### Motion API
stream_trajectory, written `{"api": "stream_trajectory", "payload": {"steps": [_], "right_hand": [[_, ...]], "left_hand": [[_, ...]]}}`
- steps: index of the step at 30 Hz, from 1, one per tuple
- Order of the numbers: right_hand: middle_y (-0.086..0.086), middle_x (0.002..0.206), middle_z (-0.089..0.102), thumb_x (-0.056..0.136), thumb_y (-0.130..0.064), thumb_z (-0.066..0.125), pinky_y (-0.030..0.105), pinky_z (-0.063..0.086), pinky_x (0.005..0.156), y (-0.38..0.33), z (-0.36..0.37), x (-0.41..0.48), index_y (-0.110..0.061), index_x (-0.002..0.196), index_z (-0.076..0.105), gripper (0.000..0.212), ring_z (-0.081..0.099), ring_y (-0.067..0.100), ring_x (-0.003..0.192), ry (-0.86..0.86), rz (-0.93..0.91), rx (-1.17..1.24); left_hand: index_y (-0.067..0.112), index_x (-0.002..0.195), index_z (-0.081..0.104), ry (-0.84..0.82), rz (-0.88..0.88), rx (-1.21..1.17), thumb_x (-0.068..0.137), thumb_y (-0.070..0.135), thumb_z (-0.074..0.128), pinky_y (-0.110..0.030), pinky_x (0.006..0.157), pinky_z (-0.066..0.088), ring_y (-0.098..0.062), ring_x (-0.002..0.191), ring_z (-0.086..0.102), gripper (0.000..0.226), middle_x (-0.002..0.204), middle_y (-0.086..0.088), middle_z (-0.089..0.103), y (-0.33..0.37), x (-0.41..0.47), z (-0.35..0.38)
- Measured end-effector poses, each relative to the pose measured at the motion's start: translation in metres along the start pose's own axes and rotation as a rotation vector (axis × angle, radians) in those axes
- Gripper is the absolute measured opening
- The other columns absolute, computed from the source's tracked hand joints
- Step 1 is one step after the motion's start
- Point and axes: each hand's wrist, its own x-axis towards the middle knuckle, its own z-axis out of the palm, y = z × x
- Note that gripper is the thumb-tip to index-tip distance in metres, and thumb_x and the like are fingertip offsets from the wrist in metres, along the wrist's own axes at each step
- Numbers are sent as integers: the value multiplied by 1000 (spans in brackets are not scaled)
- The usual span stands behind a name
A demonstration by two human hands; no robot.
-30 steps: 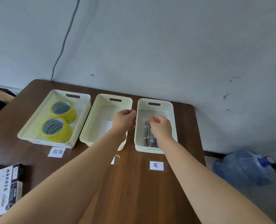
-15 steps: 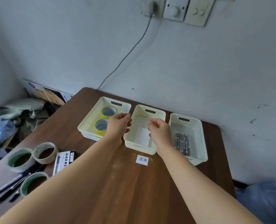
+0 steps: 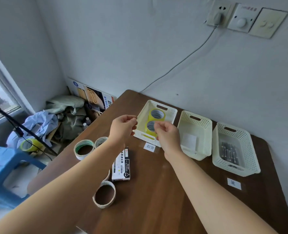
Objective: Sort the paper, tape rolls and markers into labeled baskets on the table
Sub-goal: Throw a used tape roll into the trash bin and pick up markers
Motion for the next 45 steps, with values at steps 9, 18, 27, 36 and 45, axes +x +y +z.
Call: {"api": "stream_trajectory", "payload": {"steps": [9, 18, 27, 36, 45], "right_hand": [[-11, 84, 64, 87, -28, 65, 42, 56, 89, -1, 59, -27, -33, 82, 64, 7, 62, 13, 89, -243, -55, -54], [-6, 87, 65, 86, -25, 68, 22, 51, 75, 22, 101, -49, -16, 102, 72, 19, 60, 10, 86, -490, -72, -211], [-1, 102, 70, 86, -19, 69, 26, 51, 92, 50, 146, -60, -12, 111, 71, 27, 63, 11, 98, -677, 20, -413], [-3, 96, 73, 78, -28, 72, 30, 51, 84, 100, 162, -75, -22, 91, 76, 15, 65, 16, 95, -815, 137, -850], [-9, 60, 42, 66, -45, 77, 26, 29, 50, 122, 167, -99, -23, 51, 40, 46, 44, 12, 62, -1028, 59, -1146]], "left_hand": [[16, 87, 67, 195, -44, -20, 93, 8, 54, -32, 74, 50, -18, 79, 59, 16, 82, -2, 66, -16, -13, -81], [11, 100, 67, 383, -124, 110, 92, 8, 55, -25, 65, 49, -13, 75, 57, 15, 89, -7, 66, -58, -24, -142], [19, 97, 65, 325, -255, 372, 90, 15, 57, -35, 70, 54, -14, 69, 57, 11, 75, 1, 63, -113, -15, -176], [24, 119, 67, -212, -217, 822, 87, 4, 48, -25, 100, 44, -10, 119, 56, 42, 127, 7, 63, -171, -1, -171], [19, 133, 55, -501, -41, 1223, 88, 2, 51, -33, 100, 45, -20, 120, 52, 48, 128, -2, 54, -201, 13, -163]]}}
